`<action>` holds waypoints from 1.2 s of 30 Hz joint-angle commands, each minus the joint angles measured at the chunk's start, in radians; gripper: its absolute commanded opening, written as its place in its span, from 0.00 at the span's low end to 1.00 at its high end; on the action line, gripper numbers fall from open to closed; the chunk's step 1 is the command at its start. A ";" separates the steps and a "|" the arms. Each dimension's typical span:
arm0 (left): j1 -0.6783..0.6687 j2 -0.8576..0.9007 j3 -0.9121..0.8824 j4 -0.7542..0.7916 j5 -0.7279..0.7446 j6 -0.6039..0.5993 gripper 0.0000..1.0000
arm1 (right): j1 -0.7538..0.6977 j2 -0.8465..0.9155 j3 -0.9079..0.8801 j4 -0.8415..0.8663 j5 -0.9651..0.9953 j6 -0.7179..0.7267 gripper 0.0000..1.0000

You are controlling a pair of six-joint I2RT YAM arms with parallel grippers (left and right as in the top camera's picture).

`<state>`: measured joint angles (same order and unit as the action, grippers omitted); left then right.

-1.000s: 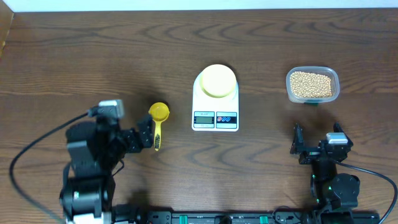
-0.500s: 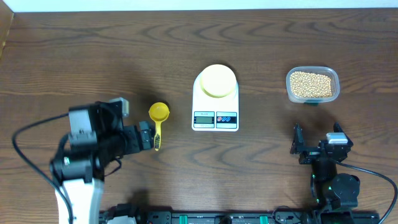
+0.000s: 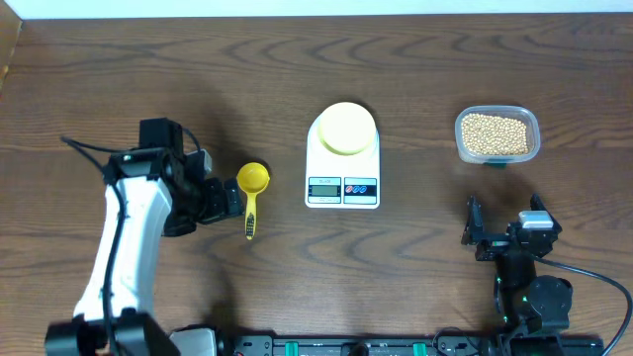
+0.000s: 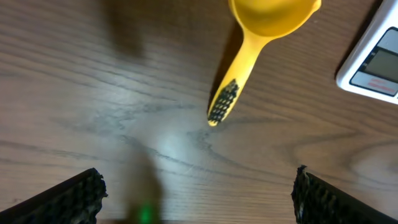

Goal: Scoop item into bowl and weigh 50g on scale
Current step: 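Move the left gripper down over the yellow scoop handle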

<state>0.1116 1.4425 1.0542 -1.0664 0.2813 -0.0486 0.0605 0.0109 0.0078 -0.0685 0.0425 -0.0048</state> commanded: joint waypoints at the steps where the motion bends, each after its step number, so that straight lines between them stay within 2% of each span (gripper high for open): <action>1: 0.005 0.038 0.013 0.011 0.105 -0.005 0.98 | 0.004 -0.005 -0.002 -0.002 0.011 0.011 0.99; 4: 0.005 0.070 0.010 0.029 0.153 -0.005 0.98 | 0.004 -0.005 -0.002 -0.002 0.011 0.011 0.99; 17: 0.004 0.219 -0.010 0.082 0.119 0.006 0.99 | 0.004 -0.005 -0.002 -0.002 0.011 0.011 0.99; 21: -0.019 0.255 -0.010 0.098 0.119 0.012 0.91 | 0.004 -0.005 -0.002 -0.002 0.011 0.011 0.99; 36: -0.090 0.303 -0.010 0.201 0.066 0.037 0.88 | 0.004 -0.005 -0.002 -0.002 0.011 0.011 0.99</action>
<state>0.0345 1.7348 1.0534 -0.8627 0.3634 -0.0315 0.0605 0.0113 0.0078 -0.0685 0.0425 -0.0048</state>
